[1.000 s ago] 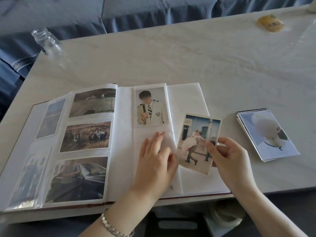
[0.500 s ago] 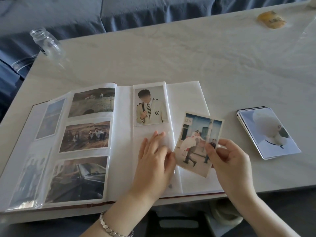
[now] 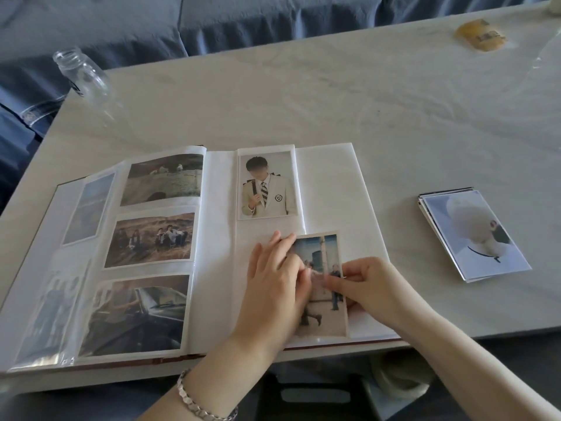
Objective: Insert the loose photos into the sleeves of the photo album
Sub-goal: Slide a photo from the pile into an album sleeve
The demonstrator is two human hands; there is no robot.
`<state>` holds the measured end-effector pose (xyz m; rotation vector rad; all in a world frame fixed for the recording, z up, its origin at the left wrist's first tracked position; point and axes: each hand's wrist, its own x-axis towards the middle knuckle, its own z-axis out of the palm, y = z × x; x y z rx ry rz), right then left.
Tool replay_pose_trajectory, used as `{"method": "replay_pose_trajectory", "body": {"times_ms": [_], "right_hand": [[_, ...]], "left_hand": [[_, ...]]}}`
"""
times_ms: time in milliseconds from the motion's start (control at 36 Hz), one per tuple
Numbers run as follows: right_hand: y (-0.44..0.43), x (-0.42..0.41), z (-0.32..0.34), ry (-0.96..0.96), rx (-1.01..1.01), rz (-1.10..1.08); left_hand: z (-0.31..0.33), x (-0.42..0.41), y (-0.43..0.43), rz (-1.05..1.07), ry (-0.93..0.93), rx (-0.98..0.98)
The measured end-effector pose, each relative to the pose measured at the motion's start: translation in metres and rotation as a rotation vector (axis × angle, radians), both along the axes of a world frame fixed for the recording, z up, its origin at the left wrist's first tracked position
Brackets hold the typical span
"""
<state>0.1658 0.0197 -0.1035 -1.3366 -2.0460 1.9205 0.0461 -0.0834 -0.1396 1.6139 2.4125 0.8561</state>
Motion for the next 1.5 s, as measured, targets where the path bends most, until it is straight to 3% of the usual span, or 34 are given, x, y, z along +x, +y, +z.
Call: {"method": "replay_pose_trajectory", "body": {"times_ms": [139, 250, 472, 861, 1000, 1278, 1500], "right_hand": [[-0.008, -0.014, -0.002, 0.021, 0.004, 0.03], [-0.006, -0.011, -0.002, 0.01, -0.05, 0.023], [-0.005, -0.004, 0.002, 0.036, -0.146, -0.018], [-0.008, -0.002, -0.002, 0.013, -0.026, -0.044], [-0.007, -0.004, -0.003, 0.025, -0.039, -0.058], [-0.005, -0.001, -0.006, 0.057, -0.062, -0.075], [-0.006, 0.0, -0.004, 0.074, -0.068, -0.086]], "left_hand": [[0.009, -0.003, -0.004, 0.014, -0.038, -0.029], [0.025, -0.01, -0.017, 0.168, -0.078, -0.114], [0.048, -0.027, -0.03, 0.429, -0.549, -0.063], [0.061, -0.039, -0.008, 0.677, -1.051, 0.041], [0.067, -0.036, -0.004, 0.535, -0.952, -0.081], [0.074, -0.055, -0.001, 0.548, -0.958, -0.188], [0.064, -0.056, 0.004, 0.549, -0.976, -0.168]]}}
